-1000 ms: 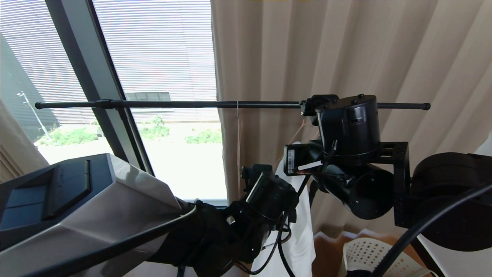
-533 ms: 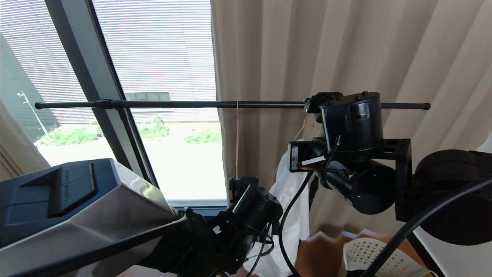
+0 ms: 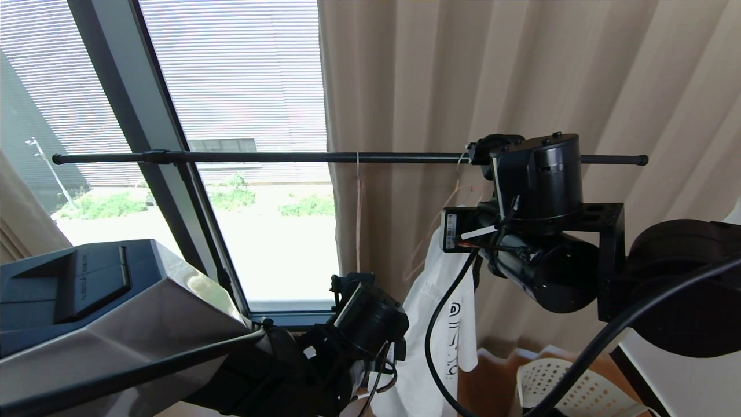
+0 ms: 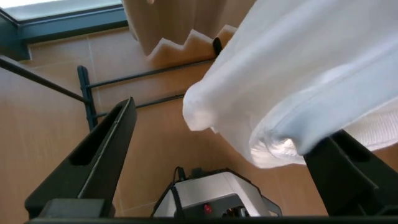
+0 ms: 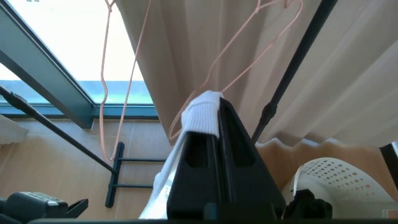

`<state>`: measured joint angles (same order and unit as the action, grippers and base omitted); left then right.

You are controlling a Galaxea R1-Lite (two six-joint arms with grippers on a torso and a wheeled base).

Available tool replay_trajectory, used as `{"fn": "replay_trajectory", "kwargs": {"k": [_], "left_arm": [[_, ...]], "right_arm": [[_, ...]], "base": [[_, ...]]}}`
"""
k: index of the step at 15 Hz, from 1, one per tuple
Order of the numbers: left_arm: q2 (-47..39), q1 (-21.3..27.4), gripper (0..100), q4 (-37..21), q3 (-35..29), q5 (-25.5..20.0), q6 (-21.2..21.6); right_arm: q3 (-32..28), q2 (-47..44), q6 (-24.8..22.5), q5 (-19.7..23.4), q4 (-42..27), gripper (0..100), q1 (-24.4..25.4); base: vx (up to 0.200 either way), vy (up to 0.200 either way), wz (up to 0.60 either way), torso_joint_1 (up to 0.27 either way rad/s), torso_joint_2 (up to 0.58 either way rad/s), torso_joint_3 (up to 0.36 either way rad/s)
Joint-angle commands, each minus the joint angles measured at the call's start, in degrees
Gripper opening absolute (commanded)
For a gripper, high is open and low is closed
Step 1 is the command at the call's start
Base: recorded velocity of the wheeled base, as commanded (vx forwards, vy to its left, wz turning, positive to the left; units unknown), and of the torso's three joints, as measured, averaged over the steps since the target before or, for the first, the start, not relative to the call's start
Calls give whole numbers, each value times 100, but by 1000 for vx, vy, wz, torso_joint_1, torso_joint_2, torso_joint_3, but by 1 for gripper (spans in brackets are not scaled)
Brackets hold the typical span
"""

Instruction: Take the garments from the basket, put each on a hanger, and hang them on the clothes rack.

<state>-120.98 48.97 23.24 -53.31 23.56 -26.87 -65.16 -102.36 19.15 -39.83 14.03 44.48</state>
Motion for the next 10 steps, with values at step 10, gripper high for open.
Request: {"fn": "replay_trajectory", "kwargs": {"k": [10], "left_arm": [[-752, 253, 100, 225, -804, 25, 41]], "right_arm": [[-14, 41, -17, 1, 3, 0, 96]], "base": [[0, 0, 0, 0, 0, 0]]}}
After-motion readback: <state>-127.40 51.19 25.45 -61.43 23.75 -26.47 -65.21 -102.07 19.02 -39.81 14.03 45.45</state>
